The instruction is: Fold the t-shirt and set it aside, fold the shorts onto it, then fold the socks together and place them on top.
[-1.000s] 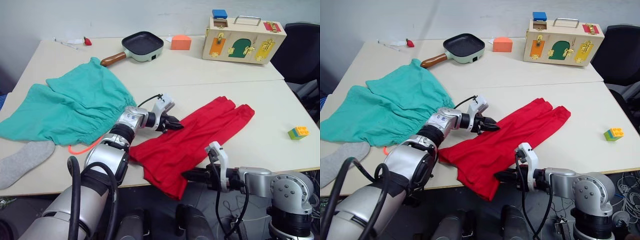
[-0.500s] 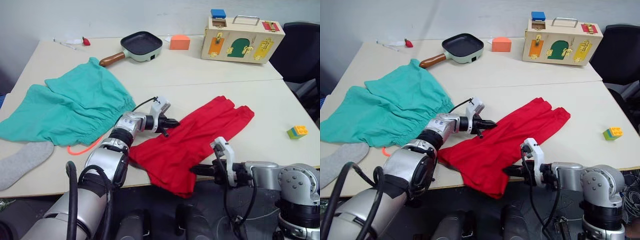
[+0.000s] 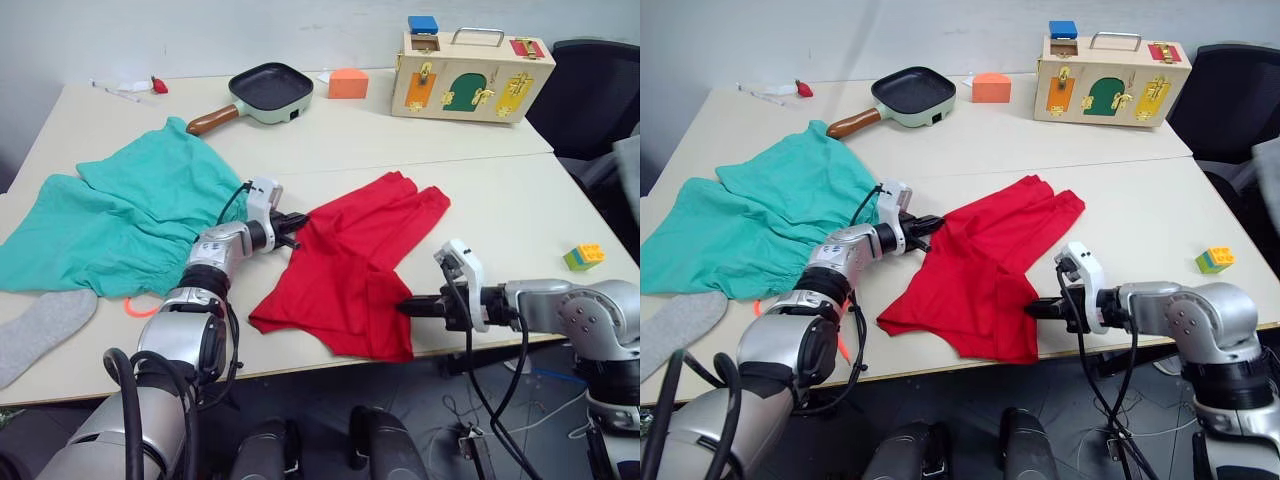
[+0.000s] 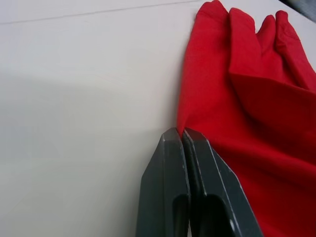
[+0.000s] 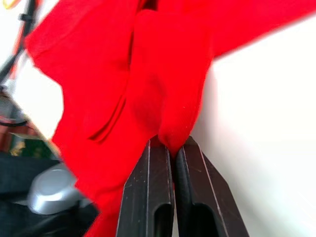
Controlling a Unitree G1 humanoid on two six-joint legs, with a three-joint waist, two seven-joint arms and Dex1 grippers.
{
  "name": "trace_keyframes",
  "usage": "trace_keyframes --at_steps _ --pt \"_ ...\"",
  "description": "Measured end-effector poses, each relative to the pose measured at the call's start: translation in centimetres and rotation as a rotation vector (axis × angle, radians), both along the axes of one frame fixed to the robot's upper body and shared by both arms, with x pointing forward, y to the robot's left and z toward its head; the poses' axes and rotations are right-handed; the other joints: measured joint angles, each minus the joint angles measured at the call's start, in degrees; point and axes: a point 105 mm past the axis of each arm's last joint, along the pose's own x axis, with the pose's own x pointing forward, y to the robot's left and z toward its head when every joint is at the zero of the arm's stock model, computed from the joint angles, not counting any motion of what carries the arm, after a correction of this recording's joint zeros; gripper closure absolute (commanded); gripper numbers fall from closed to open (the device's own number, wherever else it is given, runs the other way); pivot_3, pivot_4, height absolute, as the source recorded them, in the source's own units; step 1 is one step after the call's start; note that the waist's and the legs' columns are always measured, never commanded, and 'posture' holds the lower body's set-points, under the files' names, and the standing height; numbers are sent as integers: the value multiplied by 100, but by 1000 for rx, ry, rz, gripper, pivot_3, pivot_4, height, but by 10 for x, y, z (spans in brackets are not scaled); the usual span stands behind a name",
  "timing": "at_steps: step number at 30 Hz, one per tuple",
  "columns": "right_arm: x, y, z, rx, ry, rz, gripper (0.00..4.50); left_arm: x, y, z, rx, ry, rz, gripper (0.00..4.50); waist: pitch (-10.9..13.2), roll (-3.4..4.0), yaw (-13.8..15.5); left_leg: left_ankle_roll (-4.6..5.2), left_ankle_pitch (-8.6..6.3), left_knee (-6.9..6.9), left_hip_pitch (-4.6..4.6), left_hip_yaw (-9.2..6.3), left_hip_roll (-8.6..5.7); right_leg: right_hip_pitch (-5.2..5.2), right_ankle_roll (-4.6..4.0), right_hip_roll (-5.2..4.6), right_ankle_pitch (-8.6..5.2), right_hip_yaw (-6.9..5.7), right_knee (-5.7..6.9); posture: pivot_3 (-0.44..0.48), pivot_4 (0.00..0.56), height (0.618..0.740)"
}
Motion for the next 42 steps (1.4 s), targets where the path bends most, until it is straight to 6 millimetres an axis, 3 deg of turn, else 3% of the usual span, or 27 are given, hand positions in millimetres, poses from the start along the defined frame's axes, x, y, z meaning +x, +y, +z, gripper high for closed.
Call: trace_keyframes --at_steps 8,11,13,16,19,22,23,28,32,38,42 --pt "21 -6 -3 4 -8 26 4500 -22 11 0 41 -45 -8 4467 0 0 2 2 1 1 -1 6 -1 0 3 3 2 1 11 0 150 740" --pt "19 -5 -2 33 5 49 3788 -31 17 0 76 -62 -33 3877 0 1 3 1 2 1 0 6 -1 0 3 0 2 2 10 0 150 740" --pt "15 -8 1 33 -18 74 3039 -36 22 4 123 -93 -70 3215 1 1 4 0 1 2 -1 5 -1 -1 3 -2 2 2 9 0 150 740" --pt "11 -29 4 -36 -145 116 2038 -48 29 16 175 -177 -166 2305 1 2 37 -20 -11 0 -4 2 -2 1 3 -3 2 1 -22 0 150 740" --pt "-1 -57 1 -172 -294 238 956 -65 43 28 279 -279 -293 1318 1 2 52 -34 -22 -8 0 12 -3 6 8 15 4 -2 -17 0 150 740" --pt "-2 -73 2 -260 -484 359 0 -78 52 33 420 -377 -434 325 2 2 25 -16 -12 -7 5 25 -4 9 16 36 8 3 -24 0 150 740" --pt "-2 -79 0 -305 -549 404 0 -83 56 34 476 -423 -483 32 2 2 11 -18 -13 -5 6 27 -4 8 16 34 8 6 -34 0 150 740" --pt "-1 -96 -11 -503 -793 585 0 -98 62 13 664 -570 -687 32 3 4 -16 -33 -16 -3 18 31 -1 8 15 -3 8 5 -30 0 150 740" --pt "8 -84 -10 -539 -984 681 0 -101 52 -3 742 -647 -805 32 -7 -13 -60 -26 -8 3 27 29 4 16 10 -3 12 5 -24 0 150 740" --pt "16 -41 -12 -470 -1166 762 0 -100 37 -5 801 -758 -900 32 -13 -20 -140 -11 3 4 38 22 13 23 -2 -6 13 9 -14 0 150 740" --pt "19 -25 -12 -441 -1212 797 0 -101 29 -8 797 -787 -943 32 -15 -17 -136 -9 3 4 48 14 12 37 -3 -9 12 10 -17 0 150 740"
